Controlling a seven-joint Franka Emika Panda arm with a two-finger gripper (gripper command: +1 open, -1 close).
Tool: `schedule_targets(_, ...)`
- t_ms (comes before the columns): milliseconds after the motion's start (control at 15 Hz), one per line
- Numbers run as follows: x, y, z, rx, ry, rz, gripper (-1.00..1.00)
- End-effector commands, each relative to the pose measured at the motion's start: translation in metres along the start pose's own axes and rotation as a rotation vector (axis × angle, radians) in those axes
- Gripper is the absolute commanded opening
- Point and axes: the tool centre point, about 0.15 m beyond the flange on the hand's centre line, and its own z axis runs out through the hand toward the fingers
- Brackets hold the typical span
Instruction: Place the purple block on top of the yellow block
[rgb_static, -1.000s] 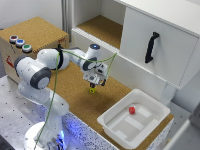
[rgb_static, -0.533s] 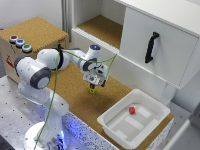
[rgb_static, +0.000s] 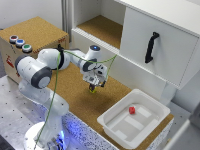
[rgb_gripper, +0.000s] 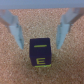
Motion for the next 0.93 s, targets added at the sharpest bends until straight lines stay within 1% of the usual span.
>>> schedule_targets(0,0.014,0.003,-0.006,-0.008,0.023,0.042,1.0)
schedule_targets(133,0.01,0.012,-0.015,-0.009,0.027,0.088,1.0)
schedule_targets(200,0.008,0.014,-0.023,-0.018,0.038,0.089,1.0)
schedule_targets(267,0.005,0.014,-0.035,-0.013,0.044,0.085,1.0)
schedule_targets(400,-0.002,0.011,-0.057,-0.029,0.055,0.078,1.0)
schedule_targets(533,-0.007,0.008,-0.073,-0.055,0.049,0.1,1.0)
schedule_targets(867,-0.007,0.008,-0.073,-0.055,0.049,0.1,1.0)
